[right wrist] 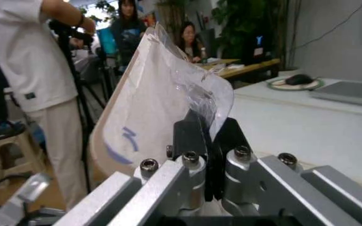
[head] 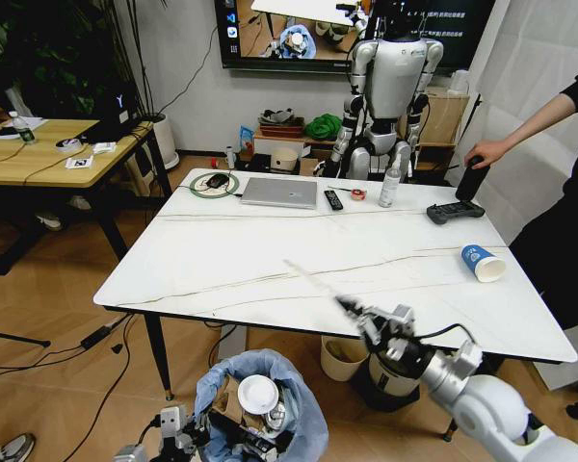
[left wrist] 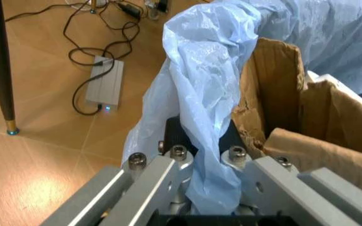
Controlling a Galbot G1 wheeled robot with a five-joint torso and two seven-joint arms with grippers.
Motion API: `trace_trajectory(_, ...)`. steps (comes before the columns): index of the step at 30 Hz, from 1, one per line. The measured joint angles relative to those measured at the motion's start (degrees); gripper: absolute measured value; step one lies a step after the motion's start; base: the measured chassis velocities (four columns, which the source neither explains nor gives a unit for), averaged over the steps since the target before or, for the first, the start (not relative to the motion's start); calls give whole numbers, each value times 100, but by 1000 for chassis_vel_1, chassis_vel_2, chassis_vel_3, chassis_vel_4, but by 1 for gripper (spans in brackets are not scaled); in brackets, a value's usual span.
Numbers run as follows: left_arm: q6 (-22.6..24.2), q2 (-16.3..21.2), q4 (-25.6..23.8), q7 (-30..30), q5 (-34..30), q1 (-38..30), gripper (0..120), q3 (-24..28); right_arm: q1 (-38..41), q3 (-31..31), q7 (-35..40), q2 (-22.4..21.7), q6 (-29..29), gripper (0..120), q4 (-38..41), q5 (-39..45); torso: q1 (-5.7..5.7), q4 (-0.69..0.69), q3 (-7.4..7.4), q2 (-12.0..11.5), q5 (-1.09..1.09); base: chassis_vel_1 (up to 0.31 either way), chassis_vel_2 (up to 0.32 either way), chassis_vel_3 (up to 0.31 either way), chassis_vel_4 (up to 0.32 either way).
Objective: Pick up the trash bin and place the trash from the table into it.
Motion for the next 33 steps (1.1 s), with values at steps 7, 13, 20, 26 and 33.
trace_trajectory(7,8,-11,-73,2,-1,-1,0,0,-13,-977,118,-176,21,0,333,176,0,0,0,0,3,0,0,0,0)
trace_trajectory(13,13,-37,-130,-9,-2,25,0,-44,-283,-1475,207,-396,52,0,444,116,0,-1,0,0,2,0,0,0,0)
trace_trajectory(20,14,-81,-179,-11,10,49,0,-63,-426,-1673,611,-416,54,0,476,-137,0,0,0,0,2,0,0,0,0)
trace_trajectory(26,22,-133,-199,-14,26,39,0,-52,-302,-1906,820,-126,73,0,272,-330,1,0,0,0,3,0,0,0,0)
trace_trajectory(33,26,-136,-209,-17,28,38,0,-51,-280,-1947,844,-78,73,0,247,-340,1,0,0,0,2,0,0,0,0)
